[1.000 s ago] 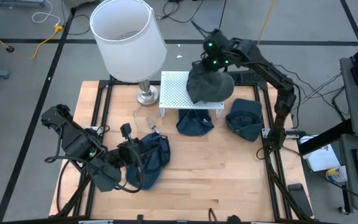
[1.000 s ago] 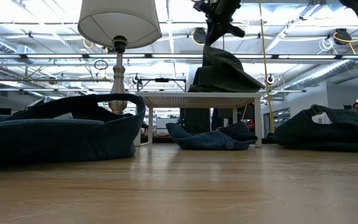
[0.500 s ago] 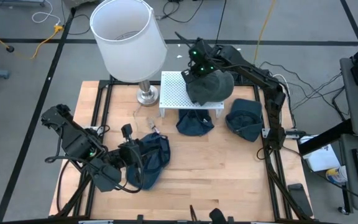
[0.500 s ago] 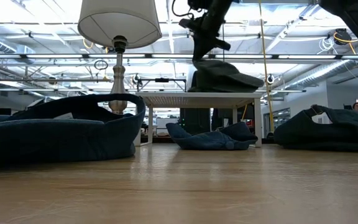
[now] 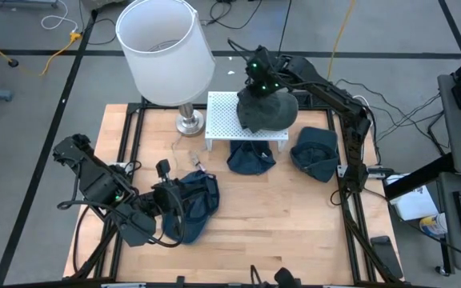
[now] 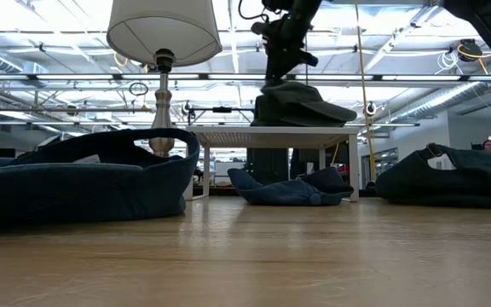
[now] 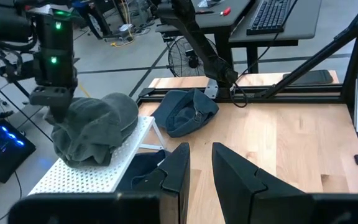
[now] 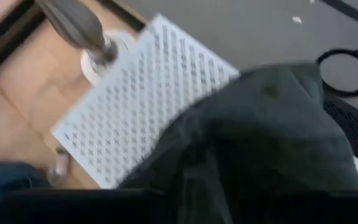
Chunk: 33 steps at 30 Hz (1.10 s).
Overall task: Pick & Place hat
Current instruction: Stack the gray cap on the gray caps on the shelf, then put the top right blue cap on the shelf
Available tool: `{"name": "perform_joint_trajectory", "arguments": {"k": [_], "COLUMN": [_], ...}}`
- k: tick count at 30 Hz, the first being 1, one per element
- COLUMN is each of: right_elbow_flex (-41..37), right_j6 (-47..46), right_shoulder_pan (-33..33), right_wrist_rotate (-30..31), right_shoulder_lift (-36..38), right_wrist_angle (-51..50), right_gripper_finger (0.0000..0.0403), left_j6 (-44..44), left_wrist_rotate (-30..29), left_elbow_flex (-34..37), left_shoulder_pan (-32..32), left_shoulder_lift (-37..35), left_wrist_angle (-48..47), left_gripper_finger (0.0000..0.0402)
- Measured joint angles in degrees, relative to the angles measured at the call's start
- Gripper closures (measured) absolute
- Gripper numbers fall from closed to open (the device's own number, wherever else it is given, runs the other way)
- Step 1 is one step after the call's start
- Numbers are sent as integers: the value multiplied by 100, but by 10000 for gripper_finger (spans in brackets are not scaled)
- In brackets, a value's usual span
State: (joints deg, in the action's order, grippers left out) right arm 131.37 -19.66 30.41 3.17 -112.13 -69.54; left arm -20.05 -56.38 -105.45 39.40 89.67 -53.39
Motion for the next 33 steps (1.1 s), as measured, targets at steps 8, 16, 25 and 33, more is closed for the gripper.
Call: {"name": "perform_joint_trajectory", "arguments": {"k": [8,16,25,33], "right_elbow_flex": [2,2,2,-436], "right_j6": [90,612,368,-714], "right_shoulder_pan": [-74,-731,-1968,-3076], "right_wrist_rotate": [-5,257,1624,1309], "right_shoulder_lift": [414,602,602,984], "right_wrist_angle": [-120,-459,-1960,-2078], "right_gripper_finger": [174,123,132,137], "left_j6": [35,90,1,-35], "left_wrist_rotate": [-2,143,846,846], "left_elbow_flex": [0,0,0,0], "left_shoulder_pan": [0,-156,-302,-306], "left_shoulder_lift": [0,0,0,0], "left_wrist_angle": [4,2,2,2], "left_gripper_finger": [330,330,330,330]}}
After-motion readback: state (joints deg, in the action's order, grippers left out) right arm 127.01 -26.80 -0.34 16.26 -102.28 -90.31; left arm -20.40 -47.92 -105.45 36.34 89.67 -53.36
